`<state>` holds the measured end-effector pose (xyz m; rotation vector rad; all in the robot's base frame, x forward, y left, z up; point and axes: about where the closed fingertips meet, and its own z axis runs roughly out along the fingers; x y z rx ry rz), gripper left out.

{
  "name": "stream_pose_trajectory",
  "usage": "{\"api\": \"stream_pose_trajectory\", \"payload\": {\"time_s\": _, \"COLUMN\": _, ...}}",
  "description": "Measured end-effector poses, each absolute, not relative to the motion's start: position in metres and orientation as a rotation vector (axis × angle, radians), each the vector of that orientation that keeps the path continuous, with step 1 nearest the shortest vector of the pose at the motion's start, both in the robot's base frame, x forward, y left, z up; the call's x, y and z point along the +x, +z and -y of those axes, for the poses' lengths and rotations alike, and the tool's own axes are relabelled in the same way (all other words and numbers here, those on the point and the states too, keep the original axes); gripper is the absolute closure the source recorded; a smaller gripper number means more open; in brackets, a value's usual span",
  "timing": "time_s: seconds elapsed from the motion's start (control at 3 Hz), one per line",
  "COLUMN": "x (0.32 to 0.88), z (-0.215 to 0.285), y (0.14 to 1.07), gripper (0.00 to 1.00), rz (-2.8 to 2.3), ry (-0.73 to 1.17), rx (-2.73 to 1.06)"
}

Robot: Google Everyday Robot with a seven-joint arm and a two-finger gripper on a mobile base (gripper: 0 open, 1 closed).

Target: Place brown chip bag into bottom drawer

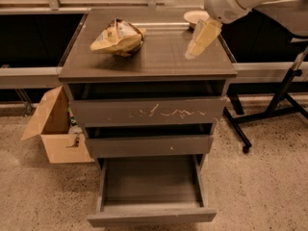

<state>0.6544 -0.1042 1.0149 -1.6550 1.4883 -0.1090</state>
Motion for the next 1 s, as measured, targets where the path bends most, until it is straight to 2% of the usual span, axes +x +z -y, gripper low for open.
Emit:
{"api": "stream_pose_trajectory", "payload": {"time_s": 0.33, "x": 0.684, "z": 0.063, "y": 1.001, "gripper": 0.0, "rz": -1.404, "ry": 0.019, "rx": -1.638}}
{"api": "stream_pose_trajectory", "payload": {"time_s": 1.0, "x": 0.7, "z": 0.048, "y": 0.986, "gripper": 0.0, "rz": -1.351, "ry": 0.053, "rx": -1.659}}
